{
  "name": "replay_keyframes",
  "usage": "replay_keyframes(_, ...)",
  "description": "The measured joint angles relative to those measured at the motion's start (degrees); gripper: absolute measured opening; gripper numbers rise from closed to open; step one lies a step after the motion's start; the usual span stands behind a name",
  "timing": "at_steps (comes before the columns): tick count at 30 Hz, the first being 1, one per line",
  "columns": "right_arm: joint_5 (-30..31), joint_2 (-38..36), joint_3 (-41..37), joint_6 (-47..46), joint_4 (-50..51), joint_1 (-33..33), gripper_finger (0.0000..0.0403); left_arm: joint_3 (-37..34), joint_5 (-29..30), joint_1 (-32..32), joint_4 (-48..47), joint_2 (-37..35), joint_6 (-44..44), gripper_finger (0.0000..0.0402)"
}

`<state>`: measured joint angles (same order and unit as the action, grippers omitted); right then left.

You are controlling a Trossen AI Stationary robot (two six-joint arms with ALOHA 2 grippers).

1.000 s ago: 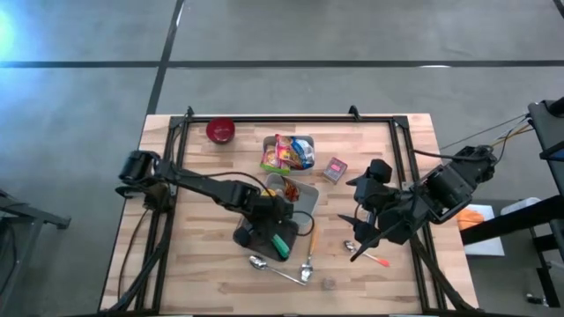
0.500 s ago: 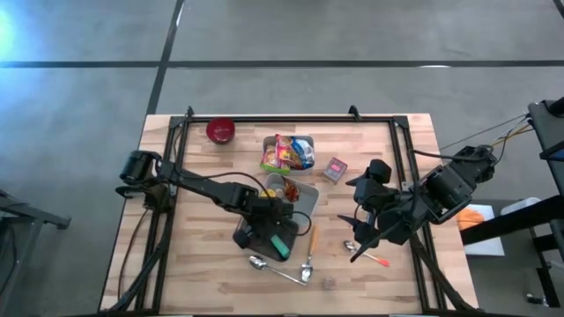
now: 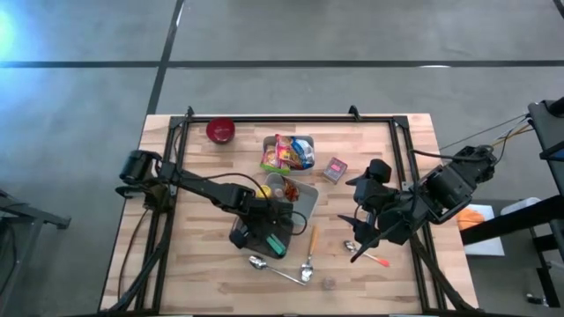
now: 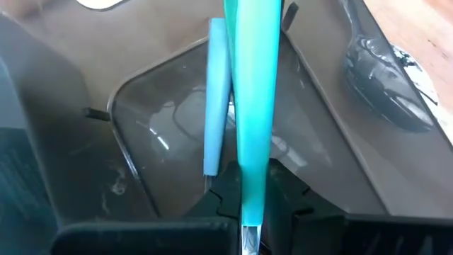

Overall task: Pick & Place Food Item
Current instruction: Put the light green spoon into the black bin

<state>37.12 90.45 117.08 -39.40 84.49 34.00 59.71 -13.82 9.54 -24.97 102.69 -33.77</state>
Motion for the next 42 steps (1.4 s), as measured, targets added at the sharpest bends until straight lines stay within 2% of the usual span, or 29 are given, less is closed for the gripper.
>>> replay_keyframes(8,0.11,-0.02,0.0,0.37,0.0,0.0,0.0399,0.0,0.04,-0.11,0.15,0.0,1.26,0.0054)
replay_keyframes(15,0.11,-0.02,0.0,0.42,0.02,0.0,0.0399,-0.05,0.13,-0.15,0.31,0.0,1.69,0.0058)
replay_keyframes(20,0.09,-0.02,0.0,0.42,0.02,0.0,0.0399,0.19,0.48,-0.15,0.26,0.02,5.35,0.0059)
replay_keyframes(42,-0.04,-0.02,0.0,-0.04,0.04,0.0,0.0399,0.37,0.26,-0.15,-0.62,-0.48,6.58,0.0064)
